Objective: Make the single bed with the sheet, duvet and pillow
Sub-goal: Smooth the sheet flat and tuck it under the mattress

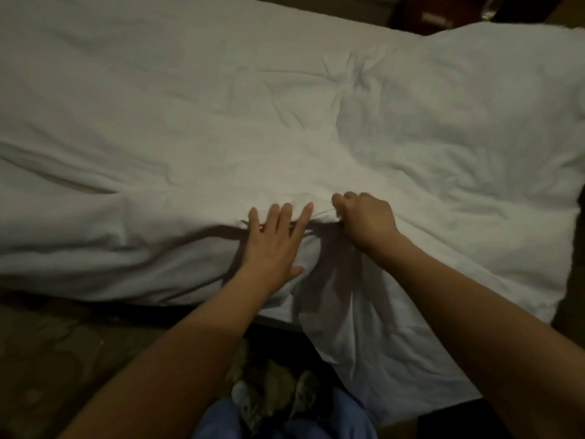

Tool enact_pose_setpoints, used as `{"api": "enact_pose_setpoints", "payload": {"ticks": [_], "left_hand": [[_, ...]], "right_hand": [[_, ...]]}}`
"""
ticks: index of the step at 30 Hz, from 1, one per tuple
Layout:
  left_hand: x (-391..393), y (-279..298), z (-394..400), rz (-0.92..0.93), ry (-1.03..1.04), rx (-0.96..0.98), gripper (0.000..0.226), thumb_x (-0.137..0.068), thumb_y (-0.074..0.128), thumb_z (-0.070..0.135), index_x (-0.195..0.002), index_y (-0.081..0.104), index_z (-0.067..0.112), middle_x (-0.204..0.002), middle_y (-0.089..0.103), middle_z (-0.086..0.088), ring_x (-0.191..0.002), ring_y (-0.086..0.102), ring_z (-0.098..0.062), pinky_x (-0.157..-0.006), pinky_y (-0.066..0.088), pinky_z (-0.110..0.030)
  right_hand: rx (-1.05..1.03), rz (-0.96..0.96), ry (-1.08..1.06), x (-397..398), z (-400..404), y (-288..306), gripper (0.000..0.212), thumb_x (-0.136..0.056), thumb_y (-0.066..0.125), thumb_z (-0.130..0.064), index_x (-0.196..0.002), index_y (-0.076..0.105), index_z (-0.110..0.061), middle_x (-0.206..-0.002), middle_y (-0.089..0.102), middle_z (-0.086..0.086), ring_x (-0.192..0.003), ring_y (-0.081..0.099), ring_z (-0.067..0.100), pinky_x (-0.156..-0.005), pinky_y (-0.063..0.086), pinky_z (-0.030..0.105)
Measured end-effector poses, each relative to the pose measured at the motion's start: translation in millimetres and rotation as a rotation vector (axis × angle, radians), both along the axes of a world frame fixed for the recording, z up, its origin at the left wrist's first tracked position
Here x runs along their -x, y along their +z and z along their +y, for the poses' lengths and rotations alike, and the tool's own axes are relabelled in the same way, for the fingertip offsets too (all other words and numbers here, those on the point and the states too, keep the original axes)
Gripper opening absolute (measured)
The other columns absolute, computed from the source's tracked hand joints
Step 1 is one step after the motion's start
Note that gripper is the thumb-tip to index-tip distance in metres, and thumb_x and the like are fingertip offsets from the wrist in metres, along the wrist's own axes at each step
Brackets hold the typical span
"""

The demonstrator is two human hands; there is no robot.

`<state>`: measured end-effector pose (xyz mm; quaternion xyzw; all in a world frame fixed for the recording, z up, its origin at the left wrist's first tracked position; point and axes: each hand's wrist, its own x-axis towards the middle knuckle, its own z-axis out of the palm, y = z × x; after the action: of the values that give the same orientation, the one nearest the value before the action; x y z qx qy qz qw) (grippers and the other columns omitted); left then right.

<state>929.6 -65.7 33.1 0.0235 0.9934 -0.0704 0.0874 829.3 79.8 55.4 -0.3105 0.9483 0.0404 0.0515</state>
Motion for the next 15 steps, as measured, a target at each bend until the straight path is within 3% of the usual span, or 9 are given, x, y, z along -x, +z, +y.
{"api": "enact_pose_setpoints", "payload": {"ticks": [1,3,5,6,8,10,12,14,15], "left_hand": [[3.0,-2.4,-1.8,-0.023,0.001,0.028,0.1,-0.089,0.056,0.043,-0.148,-0.022,0.021,-0.153,0.011,-0.016,-0.14,0.017,-0.034,-0.11,0.013,-0.057],[24.1,-3.5,-12.0,0.04,0.043,0.056,0.088,-0.094,0.049,0.02,-0.148,-0.02,0.022,-0.147,0.024,-0.015,-0.133,0.029,-0.034,-0.108,0.022,-0.052],[50.1,2.4,-22.6,0.024,0.073,0.038,0.062,-0.095,0.042,0.008,-0.15,0.014,0.014,-0.134,0.039,-0.012,-0.12,0.042,-0.03,-0.099,0.034,-0.041],[61.6,6.6,-26.0,-0.005,0.057,0.036,0.046,-0.095,0.041,0.006,-0.141,0.034,0.009,-0.132,0.041,-0.012,-0.119,0.043,-0.03,-0.096,0.036,-0.038],[82.0,12.2,-29.1,-0.064,0.005,0.098,0.031,-0.096,0.038,0.004,-0.124,0.051,0.006,-0.131,0.042,-0.012,-0.12,0.041,-0.03,-0.094,0.037,-0.037],[96.9,15.0,-34.7,-0.095,-0.027,0.124,0.028,-0.094,0.04,0.003,-0.117,0.055,0.005,-0.132,0.041,-0.012,-0.119,0.041,-0.031,-0.091,0.038,-0.038],[113.3,11.5,-42.5,0.044,-0.136,0.123,0.016,-0.077,0.067,0.002,-0.092,0.066,0.004,-0.117,0.054,-0.015,-0.099,0.056,-0.033,-0.074,0.047,-0.037],[131.3,13.4,-46.2,0.044,-0.128,0.124,0.034,-0.033,0.089,0.001,-0.054,0.063,0.008,-0.083,0.065,-0.012,-0.06,0.06,-0.028,-0.046,0.046,-0.027],[140.7,12.2,-46.8,0.032,-0.104,0.126,0.037,-0.026,0.09,0.004,-0.049,0.062,0.012,-0.075,0.065,-0.008,-0.053,0.058,-0.024,-0.041,0.042,-0.023]], "right_hand": [[-0.013,-0.004,-0.005,-0.1,0.3,-3.2,0.017,-0.092,0.045,-0.015,-0.108,0.051,-0.013,-0.107,0.057,0.011,-0.095,0.055,0.031,-0.062,0.03,0.031],[-0.018,-0.007,-0.032,2.0,0.7,-9.0,0.02,-0.092,0.045,-0.013,-0.111,0.052,-0.012,-0.108,0.057,0.011,-0.096,0.055,0.032,-0.062,0.032,0.031],[0.07,0.063,-0.056,5.0,0.0,-17.3,0.023,-0.088,0.051,-0.008,-0.11,0.055,-0.008,-0.104,0.059,0.014,-0.092,0.056,0.034,-0.062,0.034,0.033],[0.126,0.146,-0.097,6.1,-0.7,-20.0,0.023,-0.082,0.057,-0.006,-0.105,0.058,-0.006,-0.097,0.06,0.015,-0.085,0.058,0.035,-0.06,0.038,0.033],[0.197,0.235,-0.235,-2.9,1.3,-30.4,0.029,-0.068,0.067,-0.011,-0.097,0.063,-0.004,-0.086,0.062,0.016,-0.071,0.061,0.035,-0.059,0.046,0.034],[0.176,0.123,-0.327,-32.3,9.3,-47.4,0.069,-0.053,0.081,-0.031,-0.113,0.059,-0.005,-0.098,0.065,0.017,-0.078,0.063,0.035,-0.07,0.051,0.044],[0.053,-0.059,-0.349,-56.5,25.1,-63.0,0.104,-0.036,0.088,-0.034,-0.127,0.046,-0.009,-0.104,0.066,0.019,-0.081,0.064,0.037,-0.074,0.051,0.053],[-0.004,-0.078,-0.38,-39.4,43.7,-75.0,0.1,-0.028,0.09,-0.016,-0.12,0.049,-0.007,-0.086,0.066,0.018,-0.065,0.062,0.035,-0.062,0.052,0.047],[-0.003,-0.058,-0.375,-21.9,49.9,-79.3,0.087,-0.027,0.089,-0.008,-0.108,0.056,-0.005,-0.075,0.063,0.016,-0.056,0.059,0.034,-0.053,0.051,0.04]]}}
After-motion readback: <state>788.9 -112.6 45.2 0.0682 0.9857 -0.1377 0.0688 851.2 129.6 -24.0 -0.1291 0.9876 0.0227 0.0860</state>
